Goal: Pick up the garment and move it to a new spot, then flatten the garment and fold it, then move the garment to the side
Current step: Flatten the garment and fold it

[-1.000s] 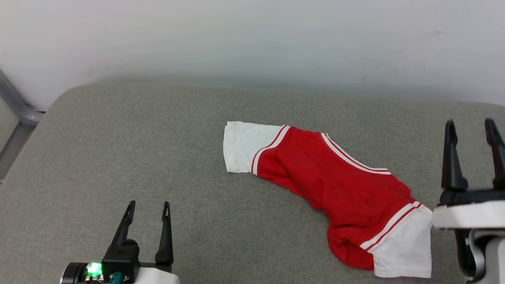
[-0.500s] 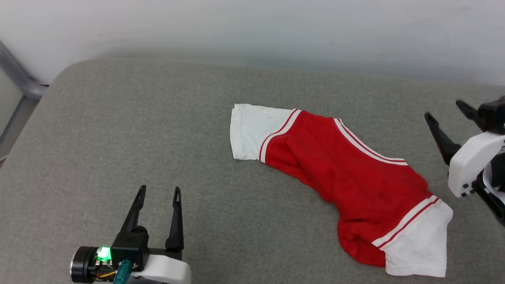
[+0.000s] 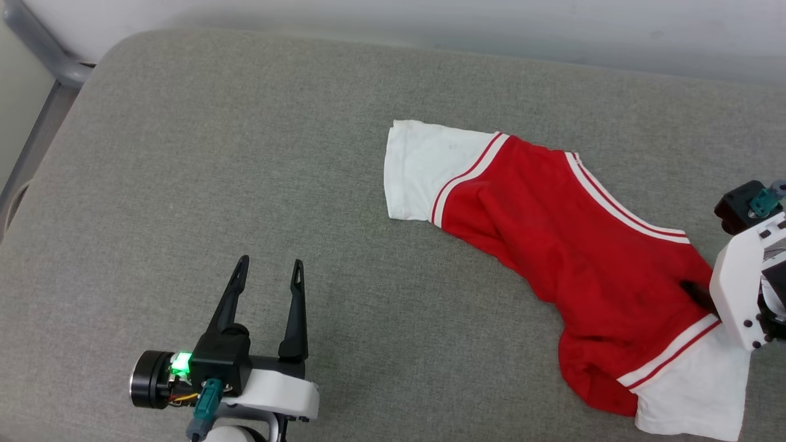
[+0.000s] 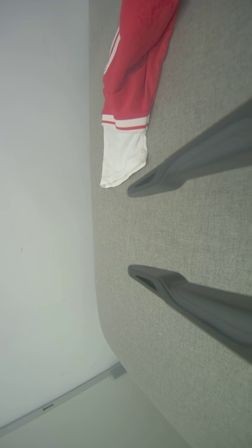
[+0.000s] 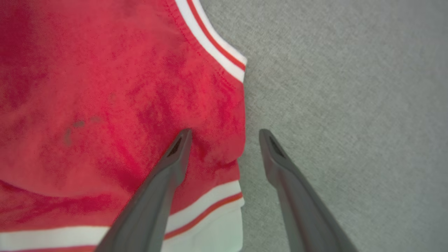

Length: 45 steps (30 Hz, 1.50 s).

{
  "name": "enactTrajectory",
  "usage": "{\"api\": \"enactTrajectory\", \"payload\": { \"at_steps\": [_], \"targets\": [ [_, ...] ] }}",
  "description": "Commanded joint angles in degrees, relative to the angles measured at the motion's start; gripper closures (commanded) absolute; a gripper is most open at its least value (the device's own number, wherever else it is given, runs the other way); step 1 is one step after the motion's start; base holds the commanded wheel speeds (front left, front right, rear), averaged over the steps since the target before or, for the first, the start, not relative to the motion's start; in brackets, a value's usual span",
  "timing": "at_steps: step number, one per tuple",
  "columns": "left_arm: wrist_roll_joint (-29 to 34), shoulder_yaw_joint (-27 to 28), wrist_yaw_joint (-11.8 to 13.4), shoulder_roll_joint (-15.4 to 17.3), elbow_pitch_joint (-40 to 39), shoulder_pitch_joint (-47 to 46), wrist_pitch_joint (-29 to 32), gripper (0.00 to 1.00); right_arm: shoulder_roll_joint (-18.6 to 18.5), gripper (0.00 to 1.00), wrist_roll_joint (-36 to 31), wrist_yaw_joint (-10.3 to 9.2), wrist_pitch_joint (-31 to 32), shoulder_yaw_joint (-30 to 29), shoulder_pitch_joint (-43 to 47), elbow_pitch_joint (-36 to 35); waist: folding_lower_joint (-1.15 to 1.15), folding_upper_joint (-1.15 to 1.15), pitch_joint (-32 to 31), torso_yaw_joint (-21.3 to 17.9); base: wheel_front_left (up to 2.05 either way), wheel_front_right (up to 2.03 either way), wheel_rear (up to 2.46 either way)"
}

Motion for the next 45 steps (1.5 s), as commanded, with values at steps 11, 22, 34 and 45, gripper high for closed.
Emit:
{"api": "enactTrajectory", "payload": {
  "at_steps": [11, 22, 34, 45],
  "targets": [
    [-1.13, -0.46, 1.30, -0.48, 0.07, -2.30, -0.13, 0.00, 2.46, 0.00, 2.54, 0.12, -0.63, 8.67, 1.59, 8.05, -0.01, 0.00, 3.72, 2.50, 0.00, 0.00, 0.00],
    [-0.86, 0.60, 1.22, -0.54, 0.07, -1.01, -0.13, 0.00, -0.14, 1.00, 1.03, -0.05, -13.27, 7.26, -0.04, 4.14, -0.01, 0.00, 0.47, 0.17, 0.00, 0.00, 0.00],
    [-0.44, 1.73, 1.03, -0.55, -0.60, 0.99, -0.13, 0.00, -2.45, 1.00, -3.23, -0.07, -14.85, -1.16, 0.75, -5.81, -0.01, 0.00, -1.17, -0.76, 0.00, 0.00, 0.00],
    [-1.92, 0.10, 1.47, -0.56, -0.78, -1.19, -0.13, 0.00, -3.70, 1.00, -5.60, -0.08, -6.83, -4.01, -6.62, -9.73, -0.01, 0.00, 2.05, 2.09, 0.00, 0.00, 0.00]
  ]
}}
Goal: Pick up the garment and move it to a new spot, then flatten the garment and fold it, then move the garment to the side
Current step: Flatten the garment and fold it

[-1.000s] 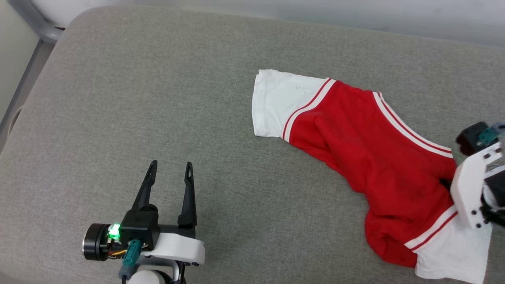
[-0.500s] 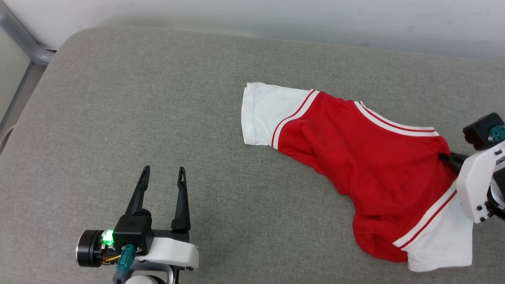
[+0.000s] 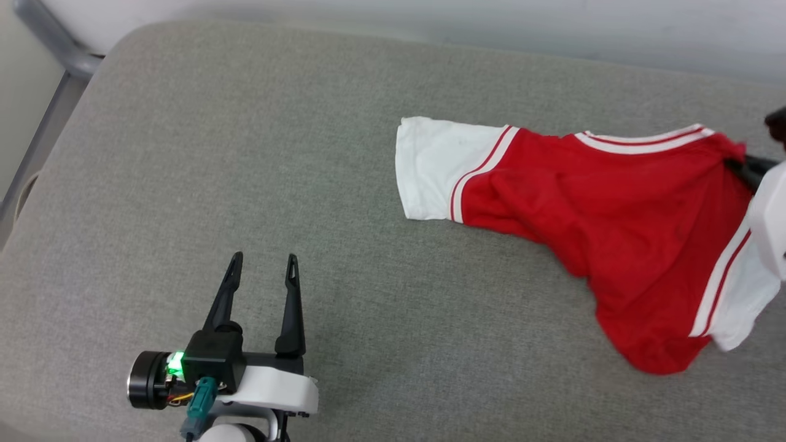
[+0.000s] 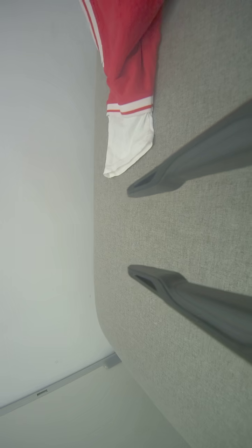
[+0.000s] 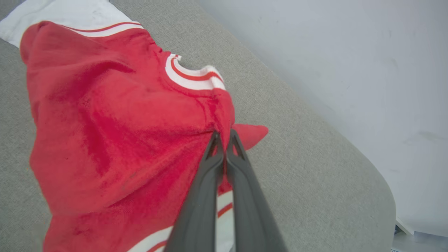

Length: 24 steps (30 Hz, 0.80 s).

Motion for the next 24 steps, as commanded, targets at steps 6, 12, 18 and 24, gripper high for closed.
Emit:
{"api": "enactTrajectory", "payload": {
  "at_steps": [6, 12, 18, 24],
  "targets": [
    [-1.67, -2.47, 0.97, -0.13, 0.05, -3.00, -0.13, 0.00, 0.37, 1.00, -1.34, -0.08, 3.10, 3.74, -9.82, 6.38, 0.00, 0.00, 4.88, 3.32, 0.00, 0.00, 0.00],
    [-2.35, -3.92, 1.72, -0.13, 0.12, -4.77, -0.13, 0.00, 3.49, 1.00, -1.99, -0.08, 3.34, 9.03, -15.12, 17.60, 0.00, 0.00, 7.59, 5.09, 0.00, 0.00, 0.00],
    [-2.50, -4.70, 2.06, -0.13, 0.31, -5.70, -0.13, 0.00, 5.82, 1.00, -0.62, -0.05, 2.66, 12.70, -15.97, 26.42, 0.00, 0.00, 8.43, 5.94, 0.00, 0.00, 0.00],
    [-2.00, -4.16, 2.40, -0.12, 0.65, -4.91, -0.13, 0.00, 7.89, 0.72, 1.87, -0.04, -3.53, 15.01, -16.58, 31.07, 0.00, 0.00, 7.03, 5.32, 0.00, 0.00, 0.00]
  ]
}}
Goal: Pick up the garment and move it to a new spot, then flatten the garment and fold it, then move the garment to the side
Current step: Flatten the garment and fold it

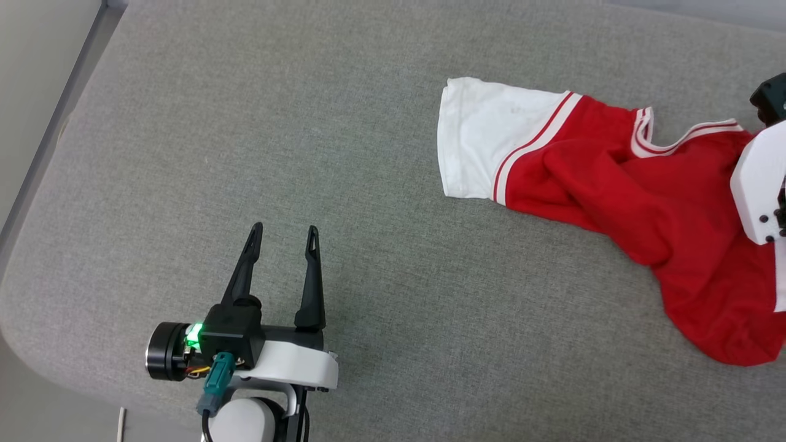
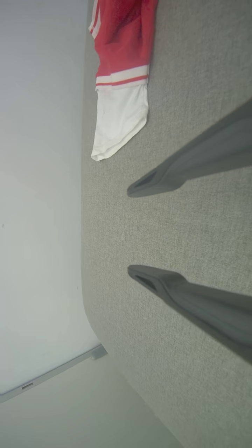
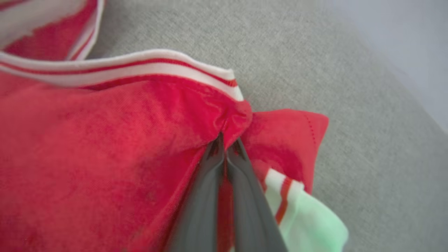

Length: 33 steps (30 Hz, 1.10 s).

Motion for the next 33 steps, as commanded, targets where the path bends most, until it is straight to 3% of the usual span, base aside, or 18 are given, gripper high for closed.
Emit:
{"api": "enactTrajectory", "payload": {
  "at_steps": [1, 9, 15, 19, 26, 33],
  "targets": [
    [0.40, 0.30, 0.05, -0.11, 0.02, 0.43, -0.13, 0.00, 0.98, 0.00, 0.14, 0.00, -2.12, 0.76, 0.26, 0.32, -0.01, 0.00, -1.03, -0.52, 0.00, 0.00, 0.00],
    [1.82, 2.71, -0.40, -0.09, -0.45, 3.06, -0.13, 0.00, 0.41, 0.00, 3.17, -0.03, -17.35, -2.46, 3.31, -1.62, -0.01, 0.00, -5.88, -3.94, 0.00, 0.00, 0.00],
    [2.68, 4.15, -1.19, -0.09, -1.02, 4.48, -0.13, 0.00, -2.67, 0.00, 5.05, -0.03, -20.31, -7.23, 5.87, -7.04, -0.01, 0.00, -7.51, -6.55, 0.00, 0.00, 0.00],
    [2.90, 4.62, -1.47, -0.09, -1.47, 4.79, -0.13, 0.00, -6.43, 0.00, 5.85, -0.03, -16.21, -10.40, 7.50, -11.10, -0.01, 0.00, -7.59, -7.27, 0.00, 0.00, 0.00],
    [3.18, 4.96, -1.61, -0.10, -2.04, 4.52, -0.13, 0.00, -12.29, 0.00, 11.45, -0.04, 1.17, -10.55, 11.45, -17.06, -0.01, 0.00, -6.36, -7.72, 0.00, 0.00, 0.00],
    [2.77, 4.00, -1.81, -0.09, -2.28, 2.41, -0.14, 0.00, -12.25, 0.00, 13.09, -0.03, 10.63, -11.03, 13.97, -16.55, -0.01, 0.00, -3.59, -6.40, 0.00, 0.00, 0.00]
  ]
}}
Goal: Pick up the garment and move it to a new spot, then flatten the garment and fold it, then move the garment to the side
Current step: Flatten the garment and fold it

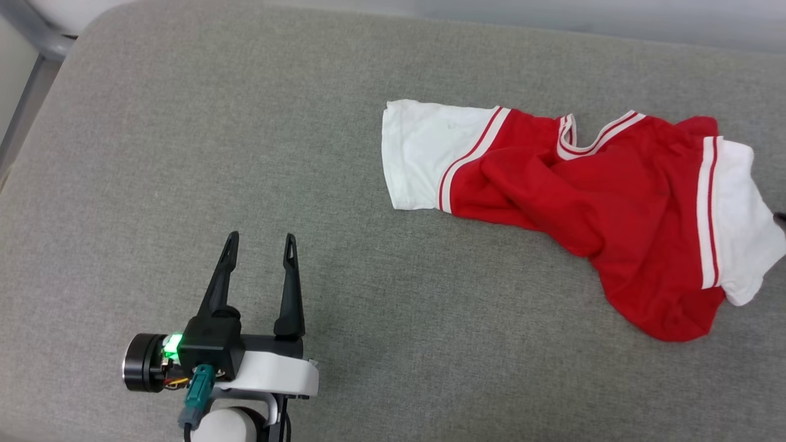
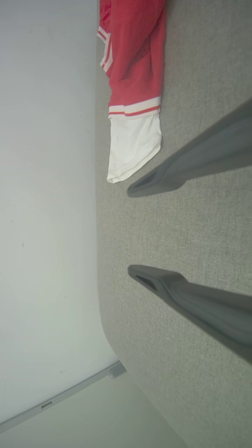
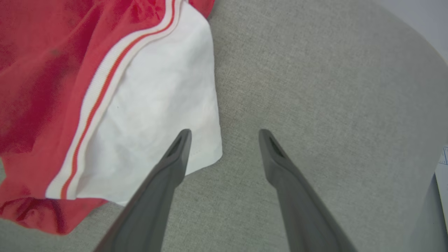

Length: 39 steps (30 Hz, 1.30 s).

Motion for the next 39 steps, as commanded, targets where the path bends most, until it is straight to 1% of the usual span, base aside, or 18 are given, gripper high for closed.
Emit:
{"api": "enactTrajectory", "payload": {
  "at_steps": [1, 3, 6, 9, 14, 15, 16, 19, 22, 24, 27, 33, 37, 38, 39],
  "targets": [
    [-0.03, -0.30, -0.23, -0.08, -0.19, -1.08, -0.13, 0.00, 0.83, 0.00, -0.70, -0.07, 1.05, 0.19, 1.21, 0.61, 0.00, 0.00, 1.28, 0.90, 0.00, 0.00, 0.00],
    [-0.18, -0.57, -0.07, -0.08, -0.14, -1.66, -0.13, 0.00, 1.25, 0.00, -1.77, -0.08, 1.53, 0.29, 1.42, 1.65, 0.00, 0.00, 2.34, 1.47, 0.00, 0.00, 0.00],
    [-0.39, -0.86, 0.16, -0.08, -0.32, -2.27, -0.13, 0.00, 2.82, 0.00, -1.93, -0.08, 2.03, 0.08, 2.00, 3.94, 0.00, 0.00, 3.87, 2.28, 0.00, 0.00, 0.00],
    [-0.48, -0.90, 0.41, -0.09, -0.29, -2.71, -0.13, 0.00, 3.95, 0.00, -3.28, -0.05, 2.75, 2.35, 3.12, 5.28, 0.00, 0.00, 4.73, 2.72, 0.00, 0.00, 0.00],
    [-0.52, -0.81, 0.56, -0.09, 0.15, -2.59, -0.13, 0.00, 6.22, 0.00, -2.44, 0.05, 2.29, 4.94, 5.49, 6.48, 0.00, 0.00, 4.58, 2.72, 0.00, 0.00, 0.00],
    [-0.48, -0.75, 0.55, -0.09, 0.23, -2.47, -0.13, 0.00, 6.46, 0.63, -2.38, 0.12, 1.27, 5.13, 5.58, 6.15, 0.00, 0.00, 4.26, 2.56, 0.00, 0.00, 0.00],
    [-0.41, -0.65, 0.57, -0.09, 0.31, -2.42, -0.14, 0.00, 6.61, 1.00, -2.31, 0.25, 0.25, 5.14, 5.46, 5.87, 0.00, 0.00, 3.88, 2.33, 0.00, 0.00, 0.00],
    [-0.07, -0.35, 0.39, -0.08, 0.50, -1.91, -0.14, 0.00, 6.02, 1.00, -2.34, 0.11, -3.97, 3.99, 4.84, 5.45, 0.00, 0.00, 2.42, 1.43, 0.00, 0.00, 0.00],
    [0.29, -0.10, 0.20, -0.09, 0.57, -1.54, -0.13, 0.00, 4.49, 1.00, -1.99, -0.07, -7.51, 1.76, 4.60, 5.94, 0.00, 0.00, 0.96, 0.47, 0.00, 0.00, 0.00],
    [0.52, 0.19, -0.01, -0.08, 0.59, -1.34, -0.13, 0.00, 3.30, 1.00, -1.83, -0.09, -9.00, 0.41, 4.83, 6.76, 0.00, 0.00, 0.26, -0.01, 0.00, 0.00, 0.00],
    [0.70, 0.47, -0.36, -0.08, 0.43, -1.03, -0.13, 0.00, 2.54, 1.00, -1.63, -0.09, -10.36, -1.16, 5.38, 8.43, 0.00, 0.00, -0.17, -0.43, 0.00, 0.00, 0.00],
    [0.58, 0.24, -0.44, -0.08, 0.05, -0.77, -0.13, 0.00, 3.25, 1.00, -2.29, -0.09, -11.58, -3.77, 6.90, 14.55, 0.00, 0.00, 0.49, -0.20, 0.00, 0.00, 0.00],
    [0.51, 0.47, -0.20, -0.09, 0.03, -0.65, -0.13, 0.00, 5.29, 1.00, -3.30, -0.09, -12.89, -5.31, 7.43, 20.03, 0.00, 0.00, 0.76, 0.29, 0.00, 0.00, 0.00],
    [0.51, 0.47, -0.20, -0.09, 0.03, -0.65, -0.13, 0.00, 5.29, 1.00, -3.30, -0.09, -12.89, -5.31, 7.43, 20.03, 0.00, 0.00, 0.76, 0.29, 0.00, 0.00, 0.00],
    [0.53, 0.63, -0.21, -0.09, 0.12, -0.48, -0.13, 0.00, 5.88, 0.79, -3.63, -0.09, -13.51, -5.52, 7.47, 20.94, 0.00, 0.00, 0.62, 0.34, 0.00, 0.00, 0.00]
  ]
}}
